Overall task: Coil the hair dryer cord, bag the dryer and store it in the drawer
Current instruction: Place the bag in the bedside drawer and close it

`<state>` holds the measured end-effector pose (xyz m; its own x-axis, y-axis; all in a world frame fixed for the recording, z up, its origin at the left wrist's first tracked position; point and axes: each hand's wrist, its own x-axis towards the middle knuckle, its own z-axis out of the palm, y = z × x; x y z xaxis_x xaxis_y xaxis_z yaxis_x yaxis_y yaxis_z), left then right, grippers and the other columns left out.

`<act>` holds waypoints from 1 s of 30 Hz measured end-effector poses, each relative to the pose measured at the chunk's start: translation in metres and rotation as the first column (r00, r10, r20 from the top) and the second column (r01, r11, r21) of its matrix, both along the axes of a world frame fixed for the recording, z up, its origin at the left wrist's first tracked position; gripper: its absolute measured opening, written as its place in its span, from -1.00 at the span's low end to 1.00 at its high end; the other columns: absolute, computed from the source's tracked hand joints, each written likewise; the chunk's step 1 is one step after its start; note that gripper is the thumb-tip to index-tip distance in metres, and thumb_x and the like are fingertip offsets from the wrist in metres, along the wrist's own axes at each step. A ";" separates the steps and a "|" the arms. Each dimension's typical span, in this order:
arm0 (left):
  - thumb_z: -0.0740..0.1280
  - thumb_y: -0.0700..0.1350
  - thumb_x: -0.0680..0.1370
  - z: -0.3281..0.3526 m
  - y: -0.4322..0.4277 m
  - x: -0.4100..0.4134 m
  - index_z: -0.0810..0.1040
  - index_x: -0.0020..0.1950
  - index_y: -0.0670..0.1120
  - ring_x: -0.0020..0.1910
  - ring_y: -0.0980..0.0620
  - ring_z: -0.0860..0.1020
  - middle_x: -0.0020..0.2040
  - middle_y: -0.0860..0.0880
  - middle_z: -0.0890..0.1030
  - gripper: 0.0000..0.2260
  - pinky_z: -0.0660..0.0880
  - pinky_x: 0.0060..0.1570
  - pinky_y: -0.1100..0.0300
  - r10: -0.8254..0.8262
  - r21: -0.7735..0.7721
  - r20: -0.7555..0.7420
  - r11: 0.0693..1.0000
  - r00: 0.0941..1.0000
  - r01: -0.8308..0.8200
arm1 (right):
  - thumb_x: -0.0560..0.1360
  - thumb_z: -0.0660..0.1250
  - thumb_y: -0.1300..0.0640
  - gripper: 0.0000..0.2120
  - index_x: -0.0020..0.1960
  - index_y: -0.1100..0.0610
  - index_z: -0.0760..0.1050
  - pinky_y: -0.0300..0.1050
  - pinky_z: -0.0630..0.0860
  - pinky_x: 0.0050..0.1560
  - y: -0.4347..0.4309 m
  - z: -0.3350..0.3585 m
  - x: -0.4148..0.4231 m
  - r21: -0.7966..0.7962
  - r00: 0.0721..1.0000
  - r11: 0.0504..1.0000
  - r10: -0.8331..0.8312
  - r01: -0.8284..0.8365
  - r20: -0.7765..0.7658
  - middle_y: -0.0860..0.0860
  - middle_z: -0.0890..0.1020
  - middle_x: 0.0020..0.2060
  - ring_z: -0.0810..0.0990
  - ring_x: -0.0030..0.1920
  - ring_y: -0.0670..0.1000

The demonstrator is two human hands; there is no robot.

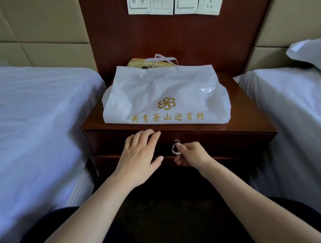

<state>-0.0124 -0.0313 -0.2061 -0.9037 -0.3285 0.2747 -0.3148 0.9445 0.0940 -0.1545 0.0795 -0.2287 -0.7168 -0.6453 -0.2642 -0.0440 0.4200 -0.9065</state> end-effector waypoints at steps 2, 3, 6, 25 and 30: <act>0.22 0.09 0.55 0.001 0.000 0.002 0.21 0.50 -0.09 0.44 -0.07 0.25 0.45 -0.06 0.30 -0.43 0.14 0.41 -0.06 0.022 0.026 0.003 0.999 1.000 -0.022 | 0.60 0.15 0.08 -0.70 -0.23 0.13 0.52 -0.30 0.39 -0.47 -0.001 0.002 0.001 0.011 1.000 1.000 -0.007 0.007 0.003 0.03 0.58 -0.47 0.51 -0.56 -0.14; 0.19 0.10 0.56 0.002 0.000 0.004 0.16 0.52 -0.08 0.47 -0.04 0.20 0.48 -0.04 0.25 -0.43 0.09 0.44 -0.04 0.026 0.037 0.004 0.999 1.000 -0.026 | 0.60 0.14 0.07 -0.70 -0.22 0.13 0.52 -0.30 0.39 -0.48 -0.001 0.003 0.004 0.018 1.000 1.000 -0.014 0.014 0.010 0.03 0.58 -0.48 0.50 -0.57 -0.14; 0.12 0.12 0.59 0.002 0.000 0.007 0.02 0.55 -0.05 0.53 0.05 0.02 0.55 0.02 0.10 -0.41 -0.04 0.47 0.01 0.014 0.080 0.042 0.997 0.999 -0.018 | 0.60 0.13 0.05 -0.71 -0.17 0.14 0.51 -0.28 0.43 -0.41 0.003 0.010 0.008 0.048 0.999 0.999 0.001 -0.003 0.051 0.00 0.59 -0.49 0.51 -0.56 -0.16; -0.01 -0.01 0.65 0.023 0.046 0.079 0.45 0.33 0.01 0.30 0.06 0.42 0.30 0.06 0.52 -0.64 0.18 0.31 0.15 -0.063 0.321 0.109 0.947 0.992 0.025 | 0.53 0.25 0.06 -0.84 -0.05 0.05 0.60 -0.09 0.44 -0.09 0.119 0.066 0.067 0.198 0.543 0.980 0.160 0.012 -0.825 -0.06 0.63 -0.17 0.54 -0.15 -0.02; 0.03 0.00 0.64 0.029 0.063 0.105 0.55 0.18 -0.01 0.14 0.04 0.52 0.12 0.05 0.60 -0.67 0.38 0.19 0.14 -0.083 0.399 0.132 0.917 0.988 0.023 | 0.55 0.20 -0.07 -0.67 -0.15 0.11 0.61 -0.03 0.53 -0.09 0.133 0.058 0.078 0.394 0.713 0.912 0.354 -0.118 -0.605 0.03 0.65 -0.24 0.60 -0.19 0.02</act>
<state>0.0924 0.0317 -0.1774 -0.9426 -0.3340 -0.0010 -0.3034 0.8550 0.4205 -0.0763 0.2124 -0.1706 -0.6178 -0.7863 -0.0029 -0.7073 0.5573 -0.4349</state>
